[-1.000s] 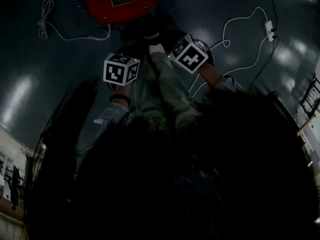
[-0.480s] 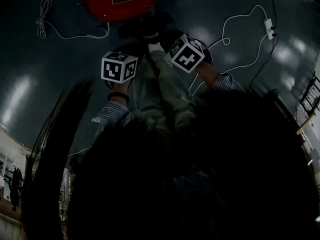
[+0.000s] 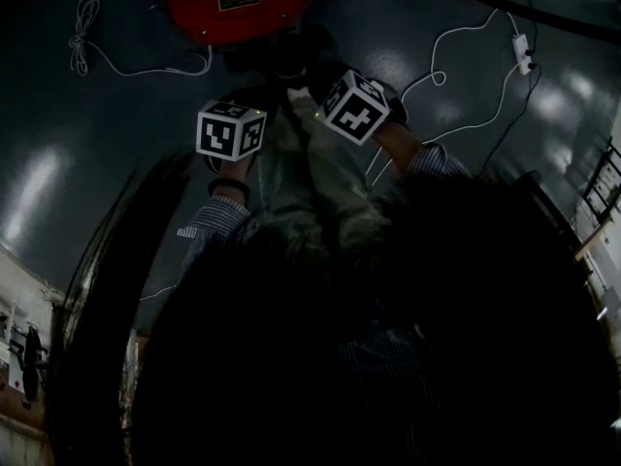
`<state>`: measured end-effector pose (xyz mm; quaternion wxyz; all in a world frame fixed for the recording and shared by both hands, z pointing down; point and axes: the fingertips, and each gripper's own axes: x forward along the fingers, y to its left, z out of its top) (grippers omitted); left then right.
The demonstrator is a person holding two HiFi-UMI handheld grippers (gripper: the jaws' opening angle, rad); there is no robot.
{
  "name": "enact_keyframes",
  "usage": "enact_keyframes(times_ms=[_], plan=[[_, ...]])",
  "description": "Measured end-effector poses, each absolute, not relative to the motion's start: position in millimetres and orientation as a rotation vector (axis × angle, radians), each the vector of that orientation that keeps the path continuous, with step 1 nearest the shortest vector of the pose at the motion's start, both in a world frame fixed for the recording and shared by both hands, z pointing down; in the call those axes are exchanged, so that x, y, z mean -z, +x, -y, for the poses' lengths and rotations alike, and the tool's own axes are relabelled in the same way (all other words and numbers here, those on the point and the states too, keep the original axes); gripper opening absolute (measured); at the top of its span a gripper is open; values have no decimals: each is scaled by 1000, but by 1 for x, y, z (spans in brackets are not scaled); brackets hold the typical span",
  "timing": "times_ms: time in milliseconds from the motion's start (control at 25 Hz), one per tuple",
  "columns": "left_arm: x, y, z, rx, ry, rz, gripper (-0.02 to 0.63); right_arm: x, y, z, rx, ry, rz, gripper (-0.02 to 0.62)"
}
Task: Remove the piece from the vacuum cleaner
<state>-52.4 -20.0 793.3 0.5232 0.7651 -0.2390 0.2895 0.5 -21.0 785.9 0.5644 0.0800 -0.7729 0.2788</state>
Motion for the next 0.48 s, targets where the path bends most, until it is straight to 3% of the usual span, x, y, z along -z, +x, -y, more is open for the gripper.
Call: enact_keyframes(times_ms=[320, 480], plan=[[-796, -52, 14, -689, 1800, 548, 46, -788, -1, 17, -628, 131, 1793, 17], [-816, -41, -51, -896, 1767, 354, 43, -804, 17, -24, -613, 31, 1727, 17]])
